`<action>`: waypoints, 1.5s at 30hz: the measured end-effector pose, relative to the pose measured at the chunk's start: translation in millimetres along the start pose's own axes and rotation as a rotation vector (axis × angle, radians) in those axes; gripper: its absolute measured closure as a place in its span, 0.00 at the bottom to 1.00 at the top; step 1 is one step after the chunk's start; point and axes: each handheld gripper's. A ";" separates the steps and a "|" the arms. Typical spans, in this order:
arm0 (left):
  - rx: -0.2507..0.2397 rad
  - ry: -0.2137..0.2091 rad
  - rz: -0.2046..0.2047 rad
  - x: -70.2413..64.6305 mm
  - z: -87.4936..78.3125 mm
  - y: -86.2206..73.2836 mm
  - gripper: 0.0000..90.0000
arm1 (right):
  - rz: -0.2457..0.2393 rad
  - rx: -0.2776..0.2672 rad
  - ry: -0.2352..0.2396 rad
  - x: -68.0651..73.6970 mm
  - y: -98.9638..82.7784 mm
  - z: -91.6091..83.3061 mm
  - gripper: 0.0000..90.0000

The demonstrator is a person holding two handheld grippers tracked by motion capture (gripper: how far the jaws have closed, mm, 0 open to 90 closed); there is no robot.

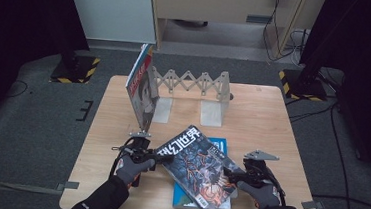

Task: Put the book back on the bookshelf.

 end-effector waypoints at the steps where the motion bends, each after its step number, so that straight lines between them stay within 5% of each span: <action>1: 0.000 -0.003 0.000 0.1 -1.1 -0.1 0.43 | 0.004 0.000 0.003 -0.3 -0.1 0.0 0.11; 7: 0.025 -0.002 -0.037 4.2 2.6 -4.2 0.42 | -0.002 -0.001 0.000 0.0 -0.1 -0.1 0.11; 11: 0.042 0.001 -0.023 5.4 8.9 -5.0 0.33 | 0.001 -0.001 0.005 -0.2 0.0 0.1 0.11; 20: 0.062 -0.044 -0.043 8.7 20.8 -0.8 0.27 | -0.001 -0.001 0.004 -0.3 -0.1 0.2 0.11; 28: 0.036 -0.072 -0.017 -2.3 3.0 3.1 0.49 | 0.004 0.001 0.006 -1.1 -0.3 0.2 0.11; 35: -0.001 -0.123 -0.006 -11.3 -0.3 7.8 0.57 | 0.008 0.000 0.007 -2.5 -0.6 0.2 0.11; 45: 0.038 -0.169 -0.098 -11.2 -0.3 14.8 0.71 | 0.022 0.003 0.017 -3.5 -0.5 0.4 0.11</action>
Point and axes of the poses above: each handheld gripper's, and its own axes: z roughly forward along the jaws, y roughly out of its top, x roughly to its left, and after that the axes turned 2 degrees about x, right-handed
